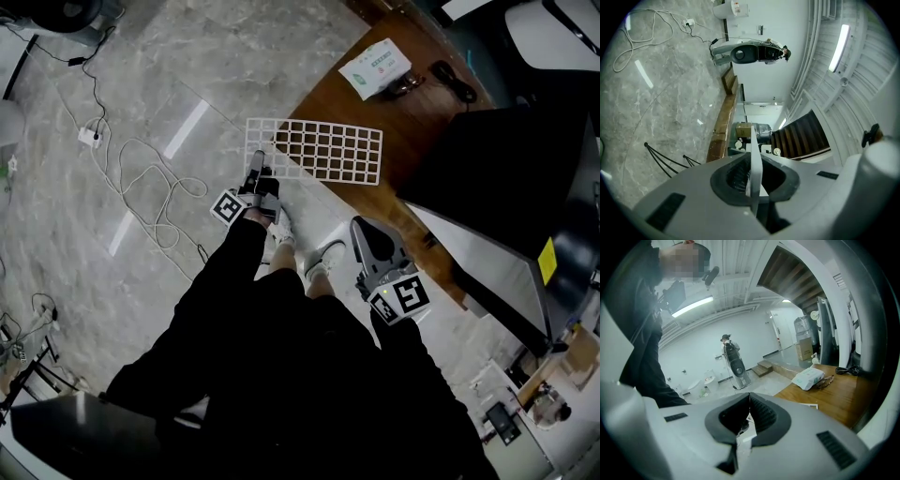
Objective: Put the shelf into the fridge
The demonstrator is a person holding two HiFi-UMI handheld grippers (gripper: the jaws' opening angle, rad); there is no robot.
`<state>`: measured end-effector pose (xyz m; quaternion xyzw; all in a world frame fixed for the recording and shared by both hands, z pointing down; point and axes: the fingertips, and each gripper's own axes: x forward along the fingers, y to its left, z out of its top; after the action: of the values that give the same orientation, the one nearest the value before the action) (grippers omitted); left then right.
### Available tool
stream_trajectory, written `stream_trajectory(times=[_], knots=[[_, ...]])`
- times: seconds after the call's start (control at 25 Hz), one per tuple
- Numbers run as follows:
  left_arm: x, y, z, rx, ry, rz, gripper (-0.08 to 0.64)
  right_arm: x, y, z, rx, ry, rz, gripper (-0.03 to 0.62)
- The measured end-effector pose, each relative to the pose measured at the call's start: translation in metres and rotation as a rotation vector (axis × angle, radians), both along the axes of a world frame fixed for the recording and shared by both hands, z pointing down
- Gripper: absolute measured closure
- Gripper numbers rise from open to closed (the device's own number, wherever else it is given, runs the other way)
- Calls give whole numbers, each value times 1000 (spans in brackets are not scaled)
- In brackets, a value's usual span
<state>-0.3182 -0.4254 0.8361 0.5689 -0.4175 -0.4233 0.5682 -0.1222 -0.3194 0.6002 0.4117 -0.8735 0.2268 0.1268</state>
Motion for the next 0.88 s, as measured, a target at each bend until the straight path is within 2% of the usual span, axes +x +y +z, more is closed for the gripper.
stream_trajectory(times=[0.28,0.44,0.72,0.88], knots=[[0,10,-49,46,56,-22,525,22,10,-13,7,-15,20,586],[0,16,-74,56,51,-21,520,37,16,-20,14,-25,42,586],[-11,32,-123,81,70,-39,520,65,26,-21,-16,-109,118,586],[-15,55,-162,91,89,-54,520,80,46,-20,-76,-192,175,584]])
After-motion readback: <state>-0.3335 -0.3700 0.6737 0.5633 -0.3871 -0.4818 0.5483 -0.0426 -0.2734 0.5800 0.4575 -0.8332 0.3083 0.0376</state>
